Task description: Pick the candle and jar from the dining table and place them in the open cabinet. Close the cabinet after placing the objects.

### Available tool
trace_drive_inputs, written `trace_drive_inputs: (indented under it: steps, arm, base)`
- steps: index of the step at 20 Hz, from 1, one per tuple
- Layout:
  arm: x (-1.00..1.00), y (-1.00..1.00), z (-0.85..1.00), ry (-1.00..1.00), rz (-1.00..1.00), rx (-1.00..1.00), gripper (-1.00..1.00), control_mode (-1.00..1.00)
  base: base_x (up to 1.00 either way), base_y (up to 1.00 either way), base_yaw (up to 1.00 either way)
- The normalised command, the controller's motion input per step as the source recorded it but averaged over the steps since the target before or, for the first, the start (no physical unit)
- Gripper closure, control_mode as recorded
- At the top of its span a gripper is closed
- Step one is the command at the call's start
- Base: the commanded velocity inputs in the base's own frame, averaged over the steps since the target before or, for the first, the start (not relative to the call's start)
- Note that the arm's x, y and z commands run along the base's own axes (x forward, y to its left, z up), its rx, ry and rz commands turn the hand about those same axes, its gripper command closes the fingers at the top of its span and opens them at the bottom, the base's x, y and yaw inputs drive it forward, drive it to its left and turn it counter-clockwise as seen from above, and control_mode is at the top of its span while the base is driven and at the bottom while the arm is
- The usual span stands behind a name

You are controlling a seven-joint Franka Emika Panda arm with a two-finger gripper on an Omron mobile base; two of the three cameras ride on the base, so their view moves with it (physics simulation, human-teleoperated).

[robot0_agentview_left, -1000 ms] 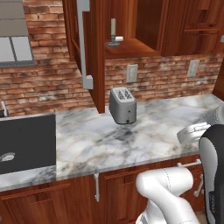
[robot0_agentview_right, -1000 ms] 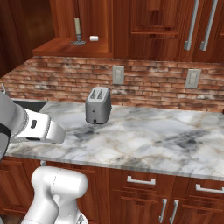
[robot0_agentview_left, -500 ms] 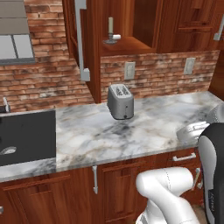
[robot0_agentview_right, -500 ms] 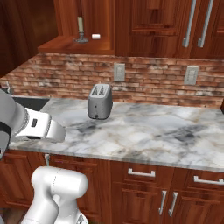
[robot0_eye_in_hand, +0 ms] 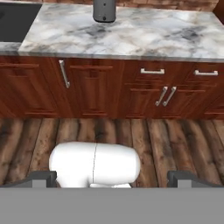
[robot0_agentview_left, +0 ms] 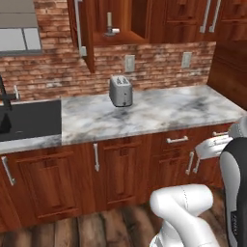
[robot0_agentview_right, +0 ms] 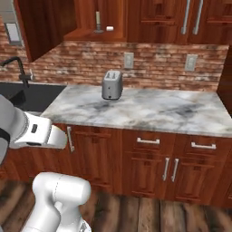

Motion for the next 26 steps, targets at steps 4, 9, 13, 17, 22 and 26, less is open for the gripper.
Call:
trace_drive_inputs:
  steps: [4,9,13,17,22,26]
  arm:
    - [0.0,0.0,0.0,0.0,0.0,0.0,-1.0,1.0]
    - [0.0,0.0,0.0,0.0,0.0,0.0,-1.0,1.0]
    - [0.0,0.0,0.0,0.0,0.0,0.0,-1.0,1.0]
    - [0.0,0.0,0.0,0.0,0.0,0.0,-1.0,1.0]
    - [0.0,0.0,0.0,0.0,0.0,0.0,-1.0,1.0]
    - [0.0,0.0,0.0,0.0,0.0,0.0,-1.0,1.0]
  base:
    - [-0.19,0.01,0.35]
    - [0.06,0.27,0.93]
    - [0.0,0.1,1.0]
    - [0.0,0.11,1.0]
    - [0.0,0.14,0.99]
    - [0.0,0.16,0.98]
